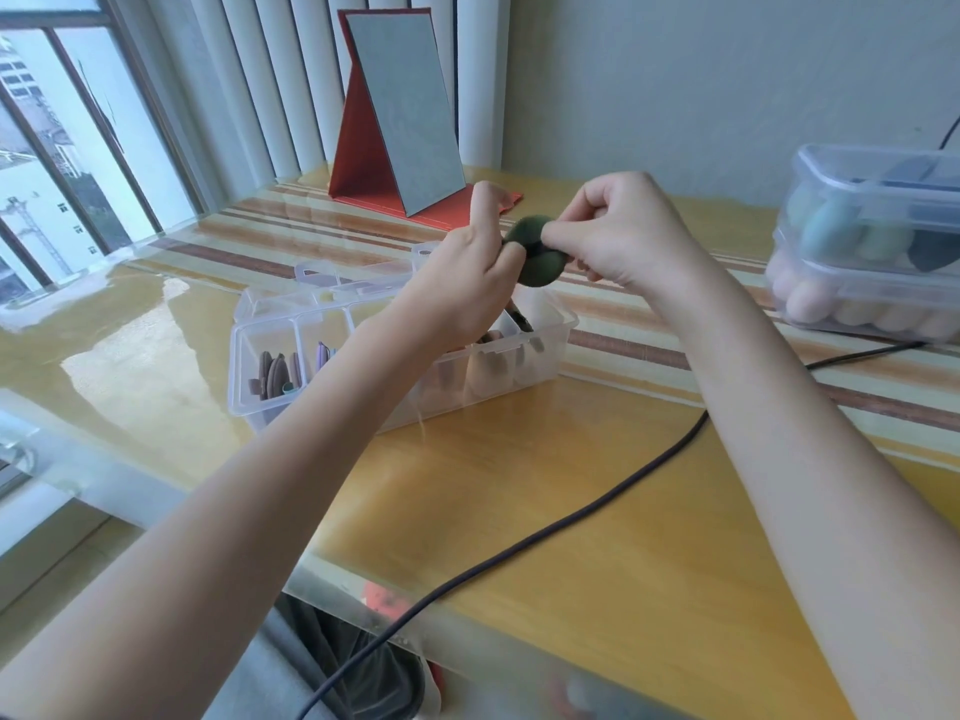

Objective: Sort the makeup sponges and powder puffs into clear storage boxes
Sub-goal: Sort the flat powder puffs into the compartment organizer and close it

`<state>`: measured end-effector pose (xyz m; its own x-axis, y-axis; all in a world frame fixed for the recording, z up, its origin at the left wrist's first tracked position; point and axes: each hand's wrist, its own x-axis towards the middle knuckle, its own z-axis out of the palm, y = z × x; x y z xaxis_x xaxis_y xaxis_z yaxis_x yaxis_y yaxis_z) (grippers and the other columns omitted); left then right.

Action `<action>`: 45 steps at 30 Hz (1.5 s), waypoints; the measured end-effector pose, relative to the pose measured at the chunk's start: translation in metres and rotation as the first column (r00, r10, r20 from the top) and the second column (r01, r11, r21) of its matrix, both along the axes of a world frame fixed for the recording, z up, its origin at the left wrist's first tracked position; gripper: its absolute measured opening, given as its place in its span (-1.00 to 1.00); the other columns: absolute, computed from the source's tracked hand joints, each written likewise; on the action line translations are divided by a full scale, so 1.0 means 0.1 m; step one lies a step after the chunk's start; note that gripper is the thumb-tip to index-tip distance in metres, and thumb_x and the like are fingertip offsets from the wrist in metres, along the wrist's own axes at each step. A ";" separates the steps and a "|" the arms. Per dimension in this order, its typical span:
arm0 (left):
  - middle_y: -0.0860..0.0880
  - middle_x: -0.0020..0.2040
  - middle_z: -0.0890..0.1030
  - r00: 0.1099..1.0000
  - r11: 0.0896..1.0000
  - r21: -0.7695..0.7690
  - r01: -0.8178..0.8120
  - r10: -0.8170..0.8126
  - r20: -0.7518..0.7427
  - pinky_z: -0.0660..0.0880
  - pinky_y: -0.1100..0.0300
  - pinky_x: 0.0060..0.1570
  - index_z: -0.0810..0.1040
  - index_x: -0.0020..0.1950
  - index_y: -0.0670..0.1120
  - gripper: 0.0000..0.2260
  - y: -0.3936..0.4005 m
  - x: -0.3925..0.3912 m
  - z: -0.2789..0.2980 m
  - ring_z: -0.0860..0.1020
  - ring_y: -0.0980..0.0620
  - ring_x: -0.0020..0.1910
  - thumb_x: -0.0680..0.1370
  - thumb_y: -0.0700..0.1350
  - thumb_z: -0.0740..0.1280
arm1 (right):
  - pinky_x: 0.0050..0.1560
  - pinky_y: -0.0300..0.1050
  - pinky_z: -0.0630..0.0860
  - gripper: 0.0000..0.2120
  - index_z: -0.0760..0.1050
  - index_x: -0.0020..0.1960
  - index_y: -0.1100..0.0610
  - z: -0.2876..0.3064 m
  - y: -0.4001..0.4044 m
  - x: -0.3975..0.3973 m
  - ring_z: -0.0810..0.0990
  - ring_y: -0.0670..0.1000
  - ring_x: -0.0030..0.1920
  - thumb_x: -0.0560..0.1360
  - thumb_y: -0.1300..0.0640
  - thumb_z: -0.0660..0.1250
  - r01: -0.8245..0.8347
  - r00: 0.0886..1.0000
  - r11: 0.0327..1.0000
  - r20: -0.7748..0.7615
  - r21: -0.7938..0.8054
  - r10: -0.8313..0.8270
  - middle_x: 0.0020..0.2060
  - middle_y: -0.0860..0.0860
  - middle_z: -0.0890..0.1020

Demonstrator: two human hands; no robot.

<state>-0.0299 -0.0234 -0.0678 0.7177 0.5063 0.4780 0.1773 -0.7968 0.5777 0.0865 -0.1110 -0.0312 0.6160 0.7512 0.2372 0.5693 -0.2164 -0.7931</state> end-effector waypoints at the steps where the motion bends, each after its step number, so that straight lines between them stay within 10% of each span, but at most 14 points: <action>1: -0.06 -0.26 0.47 1.000 1.000 -0.004 0.002 -0.002 -0.011 0.35 0.05 -0.22 0.21 0.25 -0.16 -0.75 0.00 0.00 0.00 0.44 -0.04 -0.27 0.57 -0.20 0.04 | -0.46 -0.28 0.45 -0.90 0.55 -0.25 0.16 0.01 -0.01 -0.01 0.48 -0.06 -0.44 0.34 0.14 0.41 -0.008 1.000 0.999 0.028 -0.032 0.009 -0.41 -0.01 0.57; 9: -0.06 -0.06 0.33 0.961 0.923 0.378 -0.068 0.163 -0.224 0.26 -0.02 0.14 0.38 0.19 -0.25 -0.73 0.04 0.02 -0.07 0.41 -0.18 0.05 0.61 -0.17 0.01 | -0.41 -0.22 0.39 -0.90 0.56 -0.23 0.20 0.05 -0.02 -0.15 0.46 0.01 -0.44 0.37 0.18 0.43 0.020 0.951 0.972 0.304 -0.233 0.053 -0.42 0.05 0.54; 13: -0.06 0.00 0.40 0.954 0.946 0.304 -0.116 0.191 -0.230 0.23 0.00 0.13 0.35 0.21 -0.18 -0.71 0.03 0.03 -0.07 0.37 -0.14 0.10 0.57 -0.12 -0.01 | -0.40 -0.22 0.35 -0.87 0.60 -0.27 0.13 -0.01 -0.02 -0.22 0.46 0.05 -0.40 0.41 0.12 0.47 -0.069 0.944 0.880 0.254 -0.470 0.210 -0.39 0.05 0.52; 17: -0.08 -0.06 0.58 0.968 0.944 0.247 -0.218 0.241 -0.067 0.27 0.00 0.09 0.36 0.15 -0.10 -0.76 0.02 0.02 -0.02 0.41 -0.08 0.04 0.54 -0.14 0.03 | -0.26 -0.17 0.37 -0.87 0.68 -0.04 0.13 -0.01 -0.01 -0.16 0.54 0.08 -0.22 0.48 0.09 0.43 -0.036 0.935 0.895 0.302 -0.444 0.188 -0.22 0.07 0.61; 30: 0.00 -0.44 0.49 0.930 0.916 0.285 -0.283 0.334 -0.151 0.34 0.07 0.10 0.67 -0.23 -0.07 -0.72 -0.01 -0.02 0.05 0.44 -0.12 -0.26 0.44 -0.25 0.16 | -0.34 -0.22 0.36 -0.94 0.66 -0.20 -0.04 -0.10 0.05 -0.06 0.50 -0.04 -0.28 0.45 0.08 0.45 -0.095 0.941 0.952 0.286 -0.290 0.180 -0.37 -0.17 0.50; 37: -0.08 -0.18 0.62 0.944 0.972 -0.009 -0.233 0.224 -0.244 0.40 0.32 -0.48 0.63 0.00 -0.10 -0.75 0.01 -0.29 0.25 0.47 0.03 -0.38 0.56 -0.20 0.15 | -0.30 -0.19 0.31 -0.79 0.50 -0.01 0.03 -0.31 0.12 0.06 0.47 -0.09 -0.17 0.55 -0.12 0.28 -0.125 0.992 0.983 -0.015 -0.135 0.124 -0.17 -0.14 0.51; 42: -0.14 0.36 0.41 0.765 0.804 0.187 -0.565 0.595 -0.246 0.31 -0.11 0.25 0.33 0.36 -0.02 -0.62 0.16 -1.15 0.01 0.38 -0.17 0.31 0.60 0.12 0.09 | 0.11 -0.18 0.35 -0.45 0.31 0.41 0.05 -0.56 0.28 -0.02 0.40 -0.08 0.25 0.56 -0.27 0.13 -0.215 0.920 0.974 -0.347 -0.065 0.180 0.35 -0.05 0.42; 45: -0.26 0.40 0.35 0.738 0.707 -0.212 -0.675 0.634 -0.233 0.23 -0.11 0.30 0.19 0.45 -0.09 -0.49 0.24 -1.36 -0.17 0.32 -0.24 0.37 0.60 0.18 0.08 | 0.23 -0.16 0.34 -0.32 0.28 0.47 0.05 -0.64 0.30 -0.04 0.40 -0.09 0.29 0.50 -0.33 0.20 -0.233 0.871 0.971 -0.430 0.060 0.236 0.41 -0.04 0.40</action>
<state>-0.1654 0.0006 -0.0847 0.2024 0.9627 0.1795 0.6858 -0.2702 0.6758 0.0829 -0.0806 -0.0955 0.4638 0.8859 -0.0063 0.2043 -0.1138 -0.9723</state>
